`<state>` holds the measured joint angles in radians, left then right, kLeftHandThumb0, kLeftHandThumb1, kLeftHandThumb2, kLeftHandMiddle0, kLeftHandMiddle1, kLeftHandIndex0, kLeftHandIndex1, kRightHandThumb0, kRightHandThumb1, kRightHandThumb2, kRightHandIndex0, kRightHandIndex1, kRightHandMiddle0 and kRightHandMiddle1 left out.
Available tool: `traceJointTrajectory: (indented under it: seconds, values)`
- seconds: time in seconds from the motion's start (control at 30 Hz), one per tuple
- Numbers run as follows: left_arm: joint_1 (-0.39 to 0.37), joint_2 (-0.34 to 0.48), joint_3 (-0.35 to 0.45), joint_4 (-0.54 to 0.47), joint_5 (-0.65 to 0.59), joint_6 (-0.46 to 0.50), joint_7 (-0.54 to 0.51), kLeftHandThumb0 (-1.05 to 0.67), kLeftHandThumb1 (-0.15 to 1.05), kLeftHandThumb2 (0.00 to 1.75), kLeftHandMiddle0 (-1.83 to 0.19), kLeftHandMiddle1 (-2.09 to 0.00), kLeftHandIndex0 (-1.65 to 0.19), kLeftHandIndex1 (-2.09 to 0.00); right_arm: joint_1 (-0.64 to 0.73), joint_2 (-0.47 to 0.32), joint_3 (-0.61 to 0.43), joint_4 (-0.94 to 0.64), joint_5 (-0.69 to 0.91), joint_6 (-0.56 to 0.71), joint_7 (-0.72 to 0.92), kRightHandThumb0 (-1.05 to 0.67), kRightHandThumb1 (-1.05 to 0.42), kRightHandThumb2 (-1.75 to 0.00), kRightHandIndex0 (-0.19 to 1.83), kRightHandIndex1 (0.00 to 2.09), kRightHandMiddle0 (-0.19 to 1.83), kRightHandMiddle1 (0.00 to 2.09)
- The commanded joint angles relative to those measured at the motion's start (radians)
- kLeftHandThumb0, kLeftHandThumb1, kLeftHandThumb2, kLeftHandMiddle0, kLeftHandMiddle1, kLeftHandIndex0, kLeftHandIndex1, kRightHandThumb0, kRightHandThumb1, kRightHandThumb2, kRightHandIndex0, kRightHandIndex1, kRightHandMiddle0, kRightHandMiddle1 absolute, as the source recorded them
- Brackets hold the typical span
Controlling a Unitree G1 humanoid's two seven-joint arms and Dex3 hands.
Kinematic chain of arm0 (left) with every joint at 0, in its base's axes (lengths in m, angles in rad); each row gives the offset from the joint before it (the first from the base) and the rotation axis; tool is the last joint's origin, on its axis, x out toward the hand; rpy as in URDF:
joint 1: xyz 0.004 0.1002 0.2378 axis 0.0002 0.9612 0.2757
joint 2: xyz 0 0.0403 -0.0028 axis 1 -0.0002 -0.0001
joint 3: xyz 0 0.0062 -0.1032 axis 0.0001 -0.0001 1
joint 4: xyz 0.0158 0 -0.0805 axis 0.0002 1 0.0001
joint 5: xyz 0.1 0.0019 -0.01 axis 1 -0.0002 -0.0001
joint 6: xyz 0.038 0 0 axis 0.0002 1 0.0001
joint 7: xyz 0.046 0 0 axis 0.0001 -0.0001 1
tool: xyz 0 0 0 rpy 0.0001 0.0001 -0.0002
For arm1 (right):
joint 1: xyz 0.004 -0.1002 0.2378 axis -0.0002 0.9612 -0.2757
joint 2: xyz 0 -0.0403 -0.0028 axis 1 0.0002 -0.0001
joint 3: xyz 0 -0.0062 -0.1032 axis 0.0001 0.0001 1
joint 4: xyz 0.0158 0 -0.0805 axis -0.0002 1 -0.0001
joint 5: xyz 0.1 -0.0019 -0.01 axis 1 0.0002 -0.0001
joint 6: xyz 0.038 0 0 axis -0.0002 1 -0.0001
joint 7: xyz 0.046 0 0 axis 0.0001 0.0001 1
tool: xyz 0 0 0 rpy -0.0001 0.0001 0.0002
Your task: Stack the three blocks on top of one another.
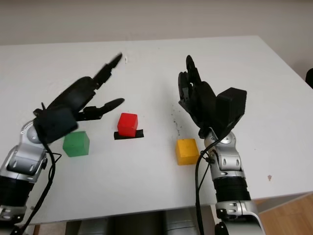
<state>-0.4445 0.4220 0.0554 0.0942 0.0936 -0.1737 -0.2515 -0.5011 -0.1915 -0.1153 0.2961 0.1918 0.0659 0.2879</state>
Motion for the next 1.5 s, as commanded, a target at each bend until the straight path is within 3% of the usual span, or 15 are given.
traceJointTrajectory:
  seconds: [0.0, 0.23, 0.37, 0.47, 0.6, 0.7, 0.87, 1.2, 1.47]
  values:
    - [0.005, -0.012, 0.065, -0.031, -0.042, 0.017, 0.037, -0.8, 1.05, 0.59, 0.19, 0.0, 0.19, 0.0, -0.001, -0.031, -0.007, -0.038, 0.0, 0.002, 0.016, -0.67, -1.05, -0.67, -0.19, 0.0, -0.19, 0.0]
    - [0.036, -0.038, 0.208, -0.028, -0.248, 0.109, 0.049, -0.78, 1.05, 0.55, 0.19, 0.0, 0.19, 0.0, 0.01, -0.096, -0.022, -0.122, 0.0, 0.072, 0.027, -0.69, -1.05, -0.53, -0.19, 0.0, -0.19, 0.0]
    - [0.09, -0.046, 0.247, -0.014, -0.303, 0.126, 0.04, -0.79, 1.05, 0.54, 0.19, 0.0, 0.19, 0.0, 0.022, -0.187, -0.019, -0.181, -0.004, 0.143, 0.097, -0.63, -1.04, -0.17, -0.12, 0.04, -0.09, 0.06]
    - [0.124, -0.05, 0.257, -0.005, -0.314, 0.119, 0.039, -0.77, 1.05, 0.57, 0.19, 0.0, 0.19, 0.0, 0.045, -0.262, -0.004, -0.234, -0.048, 0.161, 0.135, -0.58, -0.96, -0.06, 0.0, 0.1, 0.03, 0.1]
    - [0.155, -0.056, 0.254, -0.005, -0.303, 0.114, 0.052, -0.75, 1.05, 0.61, 0.19, 0.0, 0.19, 0.0, 0.072, -0.322, 0.004, -0.288, -0.093, 0.13, 0.169, -0.52, -0.88, -0.03, 0.14, 0.14, 0.19, 0.12]
    - [0.179, -0.068, 0.234, -0.004, -0.289, 0.102, 0.048, -0.72, 1.05, 0.58, 0.19, -0.01, 0.19, 0.0, 0.114, -0.411, 0.04, -0.349, -0.223, 0.03, 0.181, -0.51, -0.83, -0.04, 0.3, 0.16, 0.34, 0.12]
    - [0.205, -0.096, 0.21, 0.001, -0.273, 0.09, 0.056, -0.74, 1.05, 0.55, 0.19, -0.01, 0.19, 0.0, 0.198, -0.555, 0.077, -0.528, -0.427, 0.02, 0.225, -0.56, -0.84, -0.06, 0.31, 0.1, 0.37, 0.08]
    - [0.224, -0.099, 0.181, -0.014, -0.242, 0.095, 0.056, -0.74, 1.05, 0.61, 0.19, 0.0, 0.19, 0.0, 0.36, -0.684, 0.022, -0.676, -0.505, -0.143, 0.296, -0.62, -0.82, -0.05, 0.26, 0.05, 0.33, 0.05]
    - [0.232, -0.101, 0.181, -0.029, -0.233, 0.115, 0.062, -0.76, 1.05, 0.6, 0.19, 0.0, 0.19, 0.0, 0.436, -0.699, 0.018, -0.757, -0.568, -0.176, 0.322, -0.72, -0.85, -0.06, 0.2, 0.03, 0.32, 0.05]
